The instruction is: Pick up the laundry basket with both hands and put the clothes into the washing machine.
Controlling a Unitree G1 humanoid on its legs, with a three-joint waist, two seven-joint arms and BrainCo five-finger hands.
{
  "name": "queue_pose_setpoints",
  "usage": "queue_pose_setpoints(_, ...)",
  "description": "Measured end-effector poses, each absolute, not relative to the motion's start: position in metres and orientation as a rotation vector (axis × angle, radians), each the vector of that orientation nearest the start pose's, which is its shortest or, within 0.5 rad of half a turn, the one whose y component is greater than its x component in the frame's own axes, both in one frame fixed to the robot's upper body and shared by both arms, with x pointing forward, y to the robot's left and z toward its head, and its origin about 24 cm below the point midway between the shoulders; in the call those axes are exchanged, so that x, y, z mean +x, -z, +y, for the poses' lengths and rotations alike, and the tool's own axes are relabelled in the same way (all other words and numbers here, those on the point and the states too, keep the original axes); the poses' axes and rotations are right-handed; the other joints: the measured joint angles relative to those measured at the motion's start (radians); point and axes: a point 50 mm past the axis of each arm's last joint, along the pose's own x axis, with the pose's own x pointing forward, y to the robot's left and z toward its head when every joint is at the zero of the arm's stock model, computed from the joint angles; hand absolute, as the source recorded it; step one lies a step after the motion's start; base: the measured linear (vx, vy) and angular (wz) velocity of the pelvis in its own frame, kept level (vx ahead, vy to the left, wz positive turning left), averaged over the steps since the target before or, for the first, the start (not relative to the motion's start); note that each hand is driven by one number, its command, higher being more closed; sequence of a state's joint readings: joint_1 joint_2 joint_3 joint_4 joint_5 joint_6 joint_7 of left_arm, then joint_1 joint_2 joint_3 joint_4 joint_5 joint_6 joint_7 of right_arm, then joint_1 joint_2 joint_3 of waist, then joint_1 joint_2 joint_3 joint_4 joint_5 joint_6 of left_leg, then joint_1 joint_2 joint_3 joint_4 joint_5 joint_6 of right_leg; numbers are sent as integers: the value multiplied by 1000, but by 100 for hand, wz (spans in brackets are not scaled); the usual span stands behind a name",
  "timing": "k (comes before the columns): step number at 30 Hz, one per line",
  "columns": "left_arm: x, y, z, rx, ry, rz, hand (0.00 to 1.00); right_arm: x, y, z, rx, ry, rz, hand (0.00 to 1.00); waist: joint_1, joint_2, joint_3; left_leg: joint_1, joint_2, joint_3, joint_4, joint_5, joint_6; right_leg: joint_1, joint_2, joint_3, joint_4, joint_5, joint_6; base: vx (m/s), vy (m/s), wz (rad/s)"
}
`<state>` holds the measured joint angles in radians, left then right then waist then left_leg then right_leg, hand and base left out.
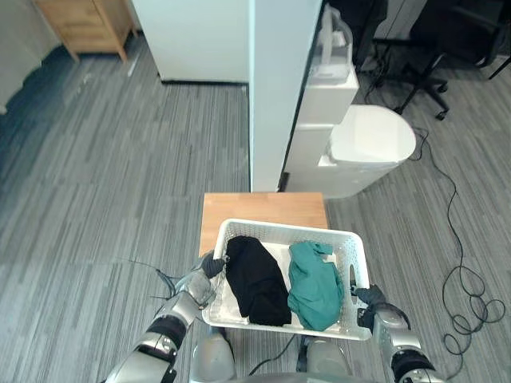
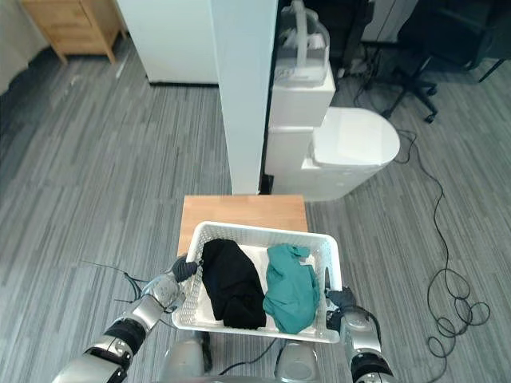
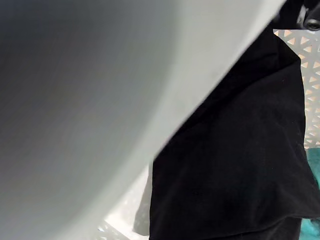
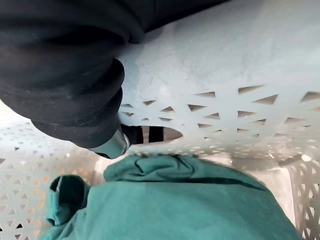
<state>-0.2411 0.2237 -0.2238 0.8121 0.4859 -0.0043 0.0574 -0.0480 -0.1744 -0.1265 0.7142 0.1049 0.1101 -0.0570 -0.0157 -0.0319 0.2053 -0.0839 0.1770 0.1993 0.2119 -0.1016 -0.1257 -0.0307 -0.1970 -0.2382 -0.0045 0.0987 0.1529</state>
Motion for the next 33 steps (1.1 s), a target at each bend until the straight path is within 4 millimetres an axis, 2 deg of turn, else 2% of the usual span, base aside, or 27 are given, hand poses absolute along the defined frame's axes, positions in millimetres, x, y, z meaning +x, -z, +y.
queue_pose_setpoints(2, 249, 73, 177, 776, 221, 513, 100, 193, 96, -234, -24, 271, 739, 100, -1, 23, -42, 46, -3, 6, -48, 18, -5, 30, 4, 0, -19, 0, 0, 44, -40, -4)
queue_pose_setpoints(4, 247, 68, 174, 708, 183, 484, 100, 194, 91, -236, -11, 277, 709, 100, 0, 59, -73, 86, 1, 5, -71, 25, -12, 69, 18, -3, -38, 1, -1, 18, -38, 0)
queue_pose_setpoints(6, 247, 66, 174, 657, 151, 475, 100, 196, 89, -234, -3, 278, 694, 100, 0, 76, -90, 99, 20, -5, -69, 27, -17, 99, 36, -13, -57, 3, -4, -3, -66, 12)
queue_pose_setpoints(9, 245, 60, 177, 615, 98, 451, 100, 197, 88, -228, 21, 277, 677, 100, 3, 81, -93, 89, 61, -30, -20, 14, -36, 143, 83, -39, -88, 9, -15, -30, -85, 17)
queue_pose_setpoints(11, 239, 56, 175, 578, 68, 434, 100, 195, 86, -226, 26, 278, 662, 100, 6, 88, -93, 52, 100, -62, 44, -8, -47, 148, 119, -48, -89, 1, -41, -68, -89, 17)
queue_pose_setpoints(13, 235, 57, 170, 558, 68, 434, 100, 190, 84, -231, 16, 289, 650, 100, 6, 97, -90, 15, 116, -98, 99, -11, -45, 147, 131, -61, -78, -9, -56, -90, -28, 24)
queue_pose_setpoints(14, 232, 58, 166, 545, 74, 438, 100, 189, 83, -236, 3, 294, 650, 100, 7, 108, -83, -5, 116, -137, 143, -4, -50, 138, 142, -61, -56, -17, -66, -139, -16, 11)
queue_pose_setpoints(15, 230, 57, 163, 537, 75, 436, 100, 189, 82, -238, -5, 296, 647, 100, 10, 118, -80, -20, 111, -176, 168, 13, -71, 123, 140, -54, -28, -27, -77, -139, -18, -5)
queue_pose_setpoints(16, 229, 56, 163, 538, 77, 432, 100, 189, 82, -239, -6, 297, 646, 100, 12, 117, -80, -21, 100, -205, 154, 32, -86, 106, 131, -48, -7, -34, -81, -108, 35, -33)
queue_pose_setpoints(17, 231, 50, 160, 528, 73, 402, 100, 192, 79, -240, 2, 300, 629, 100, 28, 110, -69, -31, 60, -279, 263, -7, -90, 58, 98, -15, 47, -45, -87, -122, 104, -97)
queue_pose_setpoints(18, 226, 45, 157, 506, 61, 380, 100, 194, 76, -242, -2, 299, 613, 100, 55, 127, -59, -31, 23, -339, 454, -63, -115, 29, 107, 52, 94, -35, -84, -119, 126, -122)
queue_pose_setpoints(20, 222, 40, 157, 495, 49, 357, 100, 196, 72, -243, 1, 290, 592, 100, 56, 167, -57, 15, 7, -381, 545, -123, -124, 0, 131, 109, 128, -31, -84, -172, 143, -117)
queue_pose_setpoints(21, 223, 36, 157, 492, 40, 336, 100, 197, 70, -243, 13, 287, 579, 100, 49, 175, -58, 22, -4, -390, 556, -162, -122, -41, 142, 149, 152, -35, -87, -384, 254, -132)
queue_pose_setpoints(22, 226, 30, 153, 483, 44, 305, 100, 194, 67, -244, 28, 295, 557, 100, 47, 174, -58, 20, -30, -387, 568, -218, -81, -97, 146, 203, 173, -26, -68, -444, 295, -143)
queue_pose_setpoints(23, 231, 24, 148, 480, 54, 274, 100, 191, 58, -248, 27, 314, 512, 100, 28, 170, -59, 16, -63, -361, 548, -279, 16, -154, 137, 249, 180, -5, -44, -450, 314, -128)
queue_pose_setpoints(24, 234, 20, 144, 486, 70, 252, 100, 189, 54, -250, 31, 328, 487, 100, 20, 163, -63, 10, -64, -320, 510, -310, 45, -186, 128, 275, 180, 7, -27, -377, 277, -99)
queue_pose_setpoints(25, 242, 12, 132, 494, 112, 205, 100, 179, 49, -258, 44, 383, 458, 100, -1, 151, -69, -1, -66, -265, 404, -380, 68, -241, 112, 312, 158, 20, -12, -390, 288, -72)
queue_pose_setpoints(26, 249, 7, 125, 516, 145, 172, 100, 172, 52, -258, 81, 424, 462, 100, -11, 108, -52, -13, -105, -217, 393, -371, 88, -250, 83, 345, 119, 20, -17, -436, 310, -107)
queue_pose_setpoints(27, 250, 5, 119, 525, 178, 160, 100, 155, 55, -260, 99, 475, 481, 100, -24, 68, -40, -14, -124, -140, 355, -324, 125, -257, 52, 346, 52, -78, -66, -336, 246, -111)
queue_pose_setpoints(28, 248, 6, 117, 527, 189, 163, 100, 150, 56, -260, 100, 488, 485, 100, -24, 59, -38, -12, -116, -97, 344, -310, 145, -271, 51, 325, 53, -102, -71, -235, 165, -133)
queue_pose_setpoints(29, 246, 8, 115, 526, 195, 169, 100, 146, 56, -260, 103, 498, 487, 100, -24, 49, -44, -13, -104, -48, 336, -295, 155, -288, 50, 277, 61, -97, -75, -259, 160, -195)
queue_pose_setpoints(30, 247, 8, 118, 524, 182, 174, 100, 145, 55, -260, 102, 508, 486, 100, -10, 42, -48, 0, -66, 73, 300, -270, 160, -322, 52, 96, 163, -60, -120, -247, 131, -208)
queue_pose_setpoints(31, 247, 7, 120, 523, 175, 173, 100, 145, 55, -259, 104, 508, 486, 100, -3, 43, -48, 16, -52, 121, 272, -257, 162, -319, 51, 26, 222, -48, -146, -244, 117, -263)
queue_pose_setpoints(32, 247, 8, 122, 520, 166, 176, 100, 146, 55, -258, 106, 506, 481, 100, 2, 48, -49, 62, -33, 209, 211, -224, 161, -296, 32, -82, 359, -78, -163, -165, 51, -203)
queue_pose_setpoints(33, 247, 8, 125, 517, 154, 180, 100, 147, 53, -256, 107, 501, 473, 100, 3, 55, -54, 78, -17, 263, 182, -208, 157, -264, 12, -117, 458, -121, -161, -155, 34, -210)
